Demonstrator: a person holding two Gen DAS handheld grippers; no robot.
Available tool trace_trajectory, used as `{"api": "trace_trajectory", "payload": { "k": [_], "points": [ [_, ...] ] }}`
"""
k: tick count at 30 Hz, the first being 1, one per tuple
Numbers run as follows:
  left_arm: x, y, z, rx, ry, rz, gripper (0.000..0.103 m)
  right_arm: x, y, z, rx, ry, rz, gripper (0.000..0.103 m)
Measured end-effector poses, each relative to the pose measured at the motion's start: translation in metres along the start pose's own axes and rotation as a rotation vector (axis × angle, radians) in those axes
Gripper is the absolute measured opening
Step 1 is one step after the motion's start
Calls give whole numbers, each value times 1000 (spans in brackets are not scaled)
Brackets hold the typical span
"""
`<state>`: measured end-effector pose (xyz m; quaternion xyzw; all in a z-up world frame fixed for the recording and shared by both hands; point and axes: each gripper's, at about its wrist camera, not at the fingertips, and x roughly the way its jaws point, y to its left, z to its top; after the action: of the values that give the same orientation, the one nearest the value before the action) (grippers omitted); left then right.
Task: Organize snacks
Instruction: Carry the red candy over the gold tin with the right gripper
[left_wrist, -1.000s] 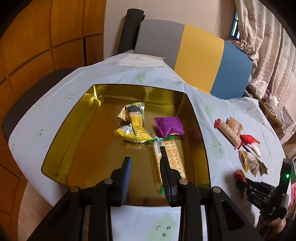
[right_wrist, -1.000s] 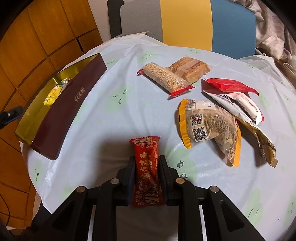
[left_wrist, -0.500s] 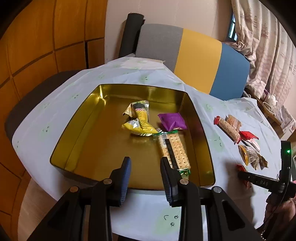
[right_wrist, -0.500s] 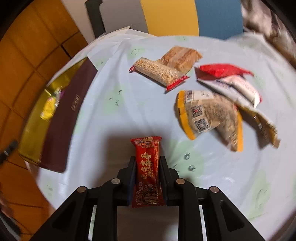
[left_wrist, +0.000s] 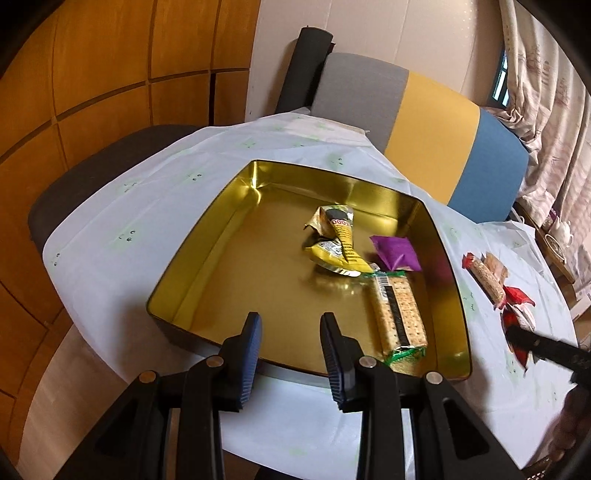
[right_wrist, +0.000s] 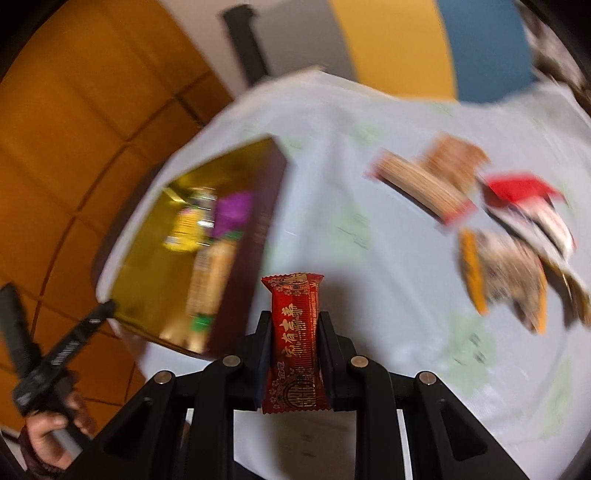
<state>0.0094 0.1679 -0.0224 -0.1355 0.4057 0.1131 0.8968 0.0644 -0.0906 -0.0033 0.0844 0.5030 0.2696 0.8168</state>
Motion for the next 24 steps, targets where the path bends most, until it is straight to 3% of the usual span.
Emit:
{"api": "trace_trajectory", "payload": {
  "k": [4,8,24],
  "points": [
    [-1,2,1,-5,-4,3,33,10,47,17,-120,-6,66,23],
    [-2,2,1,5,-4,13,33,33,82,19,-229,26,66,23],
    [-7,2,1,12,-6,17,33,83,102,12,-360,96,7,25]
  ]
}}
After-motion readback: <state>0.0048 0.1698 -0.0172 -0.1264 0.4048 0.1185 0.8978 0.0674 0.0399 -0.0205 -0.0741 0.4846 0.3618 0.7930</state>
